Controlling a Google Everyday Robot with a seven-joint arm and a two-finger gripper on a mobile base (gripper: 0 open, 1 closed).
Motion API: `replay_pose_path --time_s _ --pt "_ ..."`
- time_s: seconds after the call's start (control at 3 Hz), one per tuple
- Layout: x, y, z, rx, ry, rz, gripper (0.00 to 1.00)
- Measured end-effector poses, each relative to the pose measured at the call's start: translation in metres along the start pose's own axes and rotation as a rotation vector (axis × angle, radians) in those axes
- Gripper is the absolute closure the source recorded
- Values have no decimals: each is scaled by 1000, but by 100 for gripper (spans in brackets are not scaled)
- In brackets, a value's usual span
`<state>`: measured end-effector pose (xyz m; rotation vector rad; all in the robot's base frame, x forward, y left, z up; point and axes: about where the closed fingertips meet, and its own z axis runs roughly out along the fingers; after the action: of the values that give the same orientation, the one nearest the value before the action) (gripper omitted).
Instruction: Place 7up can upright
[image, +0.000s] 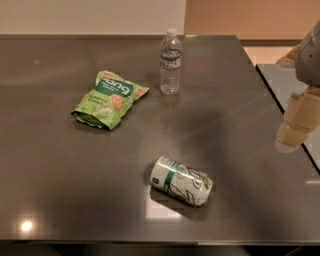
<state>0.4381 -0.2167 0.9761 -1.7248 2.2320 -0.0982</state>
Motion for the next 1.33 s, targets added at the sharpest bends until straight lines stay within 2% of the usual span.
replay_pose_path --time_s 0.33,0.67,1.33 --pt "0 0 0 0 0 0 0" --pt "-19 8 -1 -17 -21 -110 0" --pt "-81 39 9 -71 -53 -486 0"
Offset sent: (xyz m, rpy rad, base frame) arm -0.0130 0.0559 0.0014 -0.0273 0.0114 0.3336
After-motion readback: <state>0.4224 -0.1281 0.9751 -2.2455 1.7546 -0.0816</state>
